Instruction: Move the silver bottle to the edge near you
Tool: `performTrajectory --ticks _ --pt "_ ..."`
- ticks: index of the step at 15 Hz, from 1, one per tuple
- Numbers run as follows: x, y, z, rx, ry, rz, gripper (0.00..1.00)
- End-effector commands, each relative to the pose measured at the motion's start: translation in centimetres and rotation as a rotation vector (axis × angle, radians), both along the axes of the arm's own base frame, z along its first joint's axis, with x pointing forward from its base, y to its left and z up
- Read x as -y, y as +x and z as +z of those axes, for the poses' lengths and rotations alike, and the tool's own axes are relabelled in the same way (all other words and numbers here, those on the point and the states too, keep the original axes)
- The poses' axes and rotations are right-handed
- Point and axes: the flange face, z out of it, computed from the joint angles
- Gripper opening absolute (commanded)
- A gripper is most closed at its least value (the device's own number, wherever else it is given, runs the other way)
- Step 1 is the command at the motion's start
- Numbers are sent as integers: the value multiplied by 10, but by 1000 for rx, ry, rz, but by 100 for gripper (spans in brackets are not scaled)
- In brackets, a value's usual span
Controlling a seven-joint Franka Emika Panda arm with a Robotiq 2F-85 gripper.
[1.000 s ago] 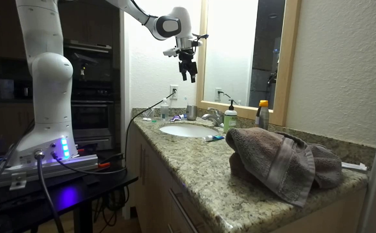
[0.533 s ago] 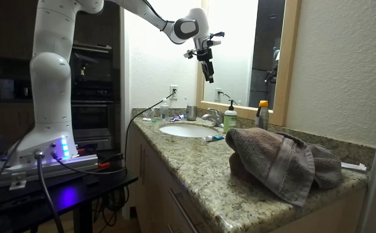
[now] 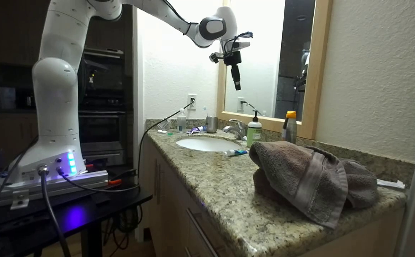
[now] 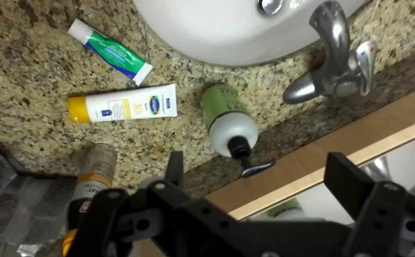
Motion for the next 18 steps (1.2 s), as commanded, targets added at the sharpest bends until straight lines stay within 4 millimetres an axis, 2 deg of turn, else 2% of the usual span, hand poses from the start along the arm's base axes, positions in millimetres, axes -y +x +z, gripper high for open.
performTrajectory --ticks 1,3,5,6,7,9,10,11,12,16,18 --pt "60 4 14 0 12 -199 100" --pt "89 -1 17 8 7 -317 100" --pt "105 -5 17 13 12 -437 100" --pt "93 -10 18 18 -2 -353 100" --pt "101 -11 17 20 -2 -393 100" --pt "104 -8 14 22 -4 -420 100" --pt "102 -3 7 13 -27 -424 100" --pt "109 3 2 -17 -23 -484 100" --pt "119 7 -2 -1 -44 -578 100" --pt "166 -3 -22 -8 -13 -806 100" --pt "188 -8 -38 -19 1 -921 100"
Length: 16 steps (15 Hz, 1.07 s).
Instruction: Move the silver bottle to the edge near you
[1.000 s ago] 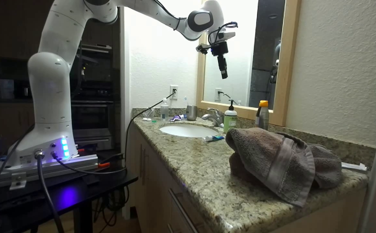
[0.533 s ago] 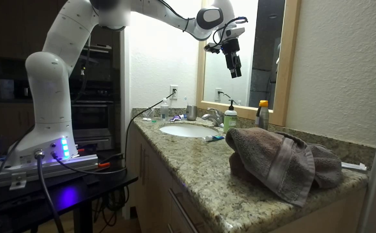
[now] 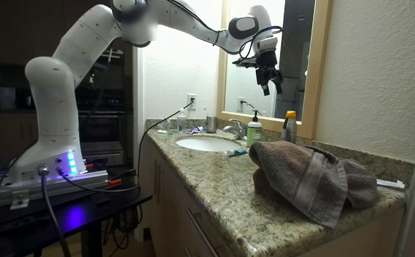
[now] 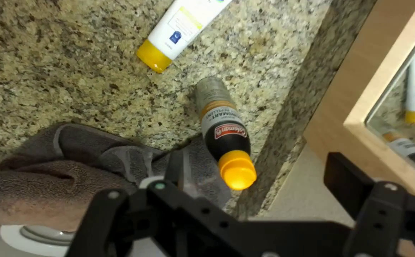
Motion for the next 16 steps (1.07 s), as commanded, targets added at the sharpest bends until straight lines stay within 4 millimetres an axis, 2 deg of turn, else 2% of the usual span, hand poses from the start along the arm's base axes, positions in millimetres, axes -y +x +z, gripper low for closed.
performTrajectory --ticks 1,4,5,7,10,13,16 --pt "39 -5 -20 -12 28 -195 100" --pt "54 -12 -39 -20 72 -374 100" --pt "46 -15 -35 -25 46 -293 100" --pt "51 -14 -43 -25 56 -349 100" --pt "52 -5 -43 4 23 -348 100" --pt "61 1 -44 49 24 -373 100" --pt "69 1 -58 55 30 -421 100"
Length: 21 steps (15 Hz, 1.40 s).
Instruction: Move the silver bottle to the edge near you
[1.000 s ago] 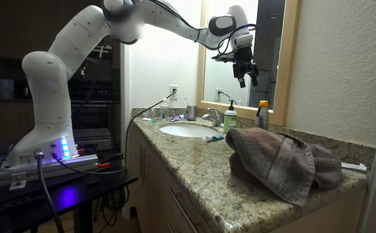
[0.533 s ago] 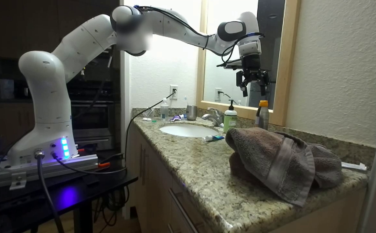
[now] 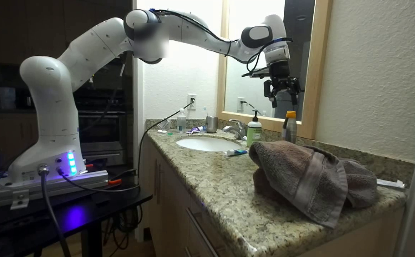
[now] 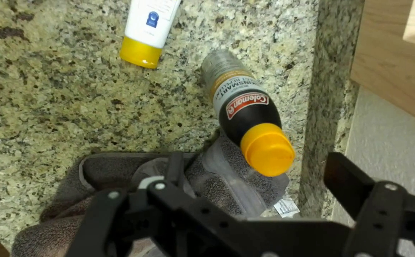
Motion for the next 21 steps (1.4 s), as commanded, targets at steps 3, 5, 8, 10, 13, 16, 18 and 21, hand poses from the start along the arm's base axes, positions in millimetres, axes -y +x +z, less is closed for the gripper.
performTrajectory --ticks 3,5,8,10,13,16,18,21 --pt "18 2 -34 -1 12 -85 100" --pt "15 0 -34 -3 8 -68 100" --pt "17 3 -40 -4 4 -75 100" --pt "16 3 -42 -15 7 -79 100" --pt "16 2 -55 -44 17 -91 100" --pt "16 3 -66 -55 26 -89 75" --pt "16 4 -71 -58 24 -86 67" --pt "16 5 -72 -60 23 -88 45"
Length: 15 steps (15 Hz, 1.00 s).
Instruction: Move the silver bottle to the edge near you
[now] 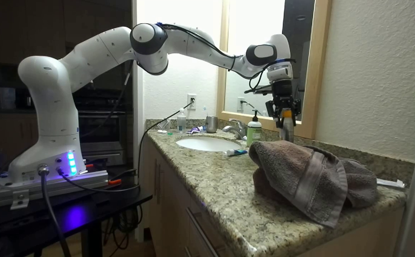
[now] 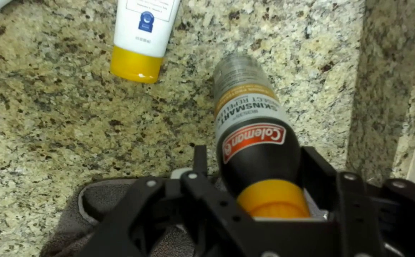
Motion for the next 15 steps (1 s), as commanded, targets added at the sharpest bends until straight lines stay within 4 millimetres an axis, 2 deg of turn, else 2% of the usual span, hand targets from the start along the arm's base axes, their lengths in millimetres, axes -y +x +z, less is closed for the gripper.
performTrajectory --ticks 1,2,5,7,11,13,15 --pt "-1 0 -2 -14 -5 -12 38" --pt "-1 1 -1 -15 -8 -13 31" --pt "-4 0 5 -14 12 0 31" --pt "-4 -6 25 -12 40 29 31" --pt "-2 -30 88 -14 46 105 31" --pt "0 -47 122 -13 34 136 31" --pt "1 -66 148 -34 35 166 31"
